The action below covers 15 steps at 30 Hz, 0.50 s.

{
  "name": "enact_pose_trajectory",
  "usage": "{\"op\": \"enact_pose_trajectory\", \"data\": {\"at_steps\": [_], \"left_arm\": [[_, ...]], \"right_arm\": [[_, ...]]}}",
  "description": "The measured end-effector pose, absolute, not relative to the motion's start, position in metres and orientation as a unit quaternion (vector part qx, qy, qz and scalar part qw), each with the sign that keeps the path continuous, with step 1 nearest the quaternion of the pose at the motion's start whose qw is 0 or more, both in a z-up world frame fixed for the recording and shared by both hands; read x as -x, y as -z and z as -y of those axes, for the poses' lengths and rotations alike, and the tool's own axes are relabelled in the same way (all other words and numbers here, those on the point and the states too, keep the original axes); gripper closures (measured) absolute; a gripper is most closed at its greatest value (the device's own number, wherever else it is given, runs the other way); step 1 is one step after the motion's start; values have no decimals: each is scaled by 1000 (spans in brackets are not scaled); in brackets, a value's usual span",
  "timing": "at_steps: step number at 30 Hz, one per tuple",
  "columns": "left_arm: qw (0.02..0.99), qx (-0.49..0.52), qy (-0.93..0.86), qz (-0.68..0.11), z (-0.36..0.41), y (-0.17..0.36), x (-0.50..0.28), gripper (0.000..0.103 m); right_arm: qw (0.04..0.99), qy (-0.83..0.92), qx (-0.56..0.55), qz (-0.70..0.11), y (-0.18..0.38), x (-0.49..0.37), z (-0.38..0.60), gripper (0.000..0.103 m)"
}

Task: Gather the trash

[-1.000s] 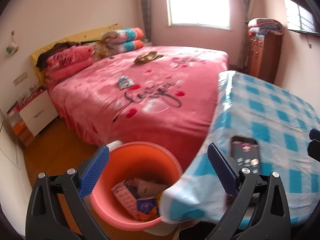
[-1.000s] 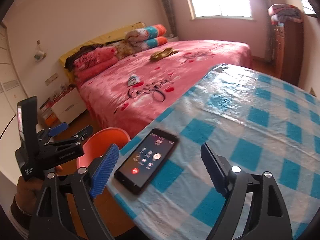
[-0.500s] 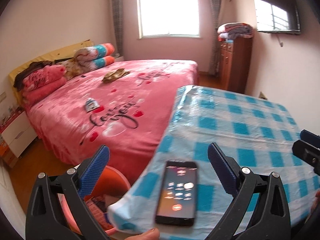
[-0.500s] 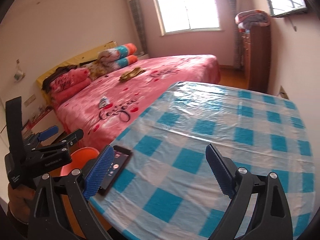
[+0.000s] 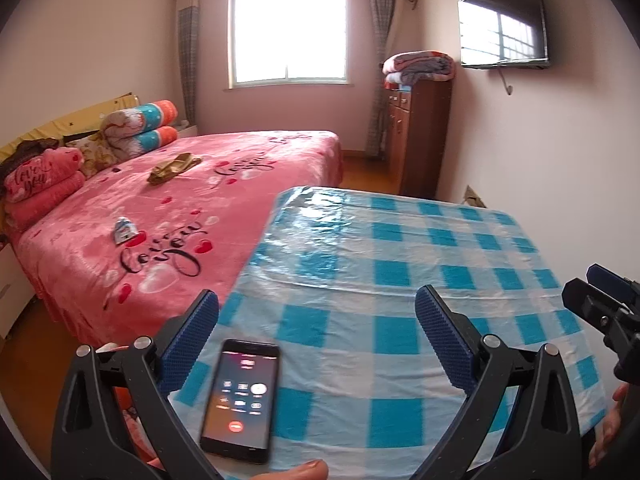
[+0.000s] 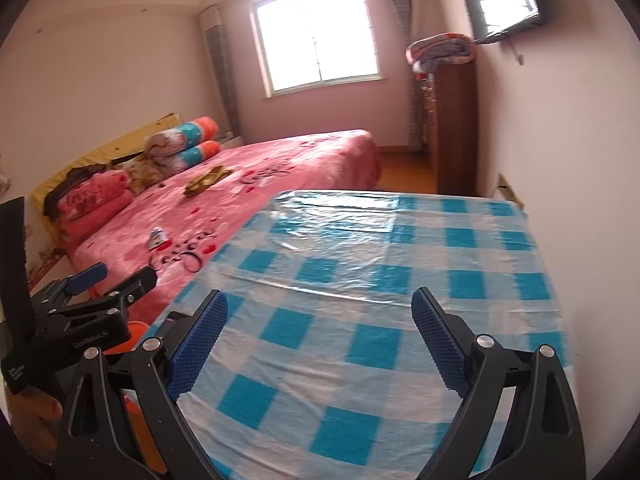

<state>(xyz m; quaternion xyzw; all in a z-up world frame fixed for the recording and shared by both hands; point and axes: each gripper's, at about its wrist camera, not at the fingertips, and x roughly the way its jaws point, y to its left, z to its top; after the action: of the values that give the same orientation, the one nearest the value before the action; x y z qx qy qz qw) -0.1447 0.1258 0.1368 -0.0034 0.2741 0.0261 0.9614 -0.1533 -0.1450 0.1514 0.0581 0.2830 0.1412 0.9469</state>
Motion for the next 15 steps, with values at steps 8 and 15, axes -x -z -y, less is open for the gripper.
{"op": "enact_pose_trajectory", "data": {"at_steps": [8, 15], "left_arm": [[966, -10, 11, -257, -92, -149, 149, 4], [969, -26, 33, -242, -72, -155, 157, 4]], "right_arm": [[958, -85, -60, -269, -156, 164, 180, 8], [962, -59, -62, -260, -158, 173, 197, 8]]}}
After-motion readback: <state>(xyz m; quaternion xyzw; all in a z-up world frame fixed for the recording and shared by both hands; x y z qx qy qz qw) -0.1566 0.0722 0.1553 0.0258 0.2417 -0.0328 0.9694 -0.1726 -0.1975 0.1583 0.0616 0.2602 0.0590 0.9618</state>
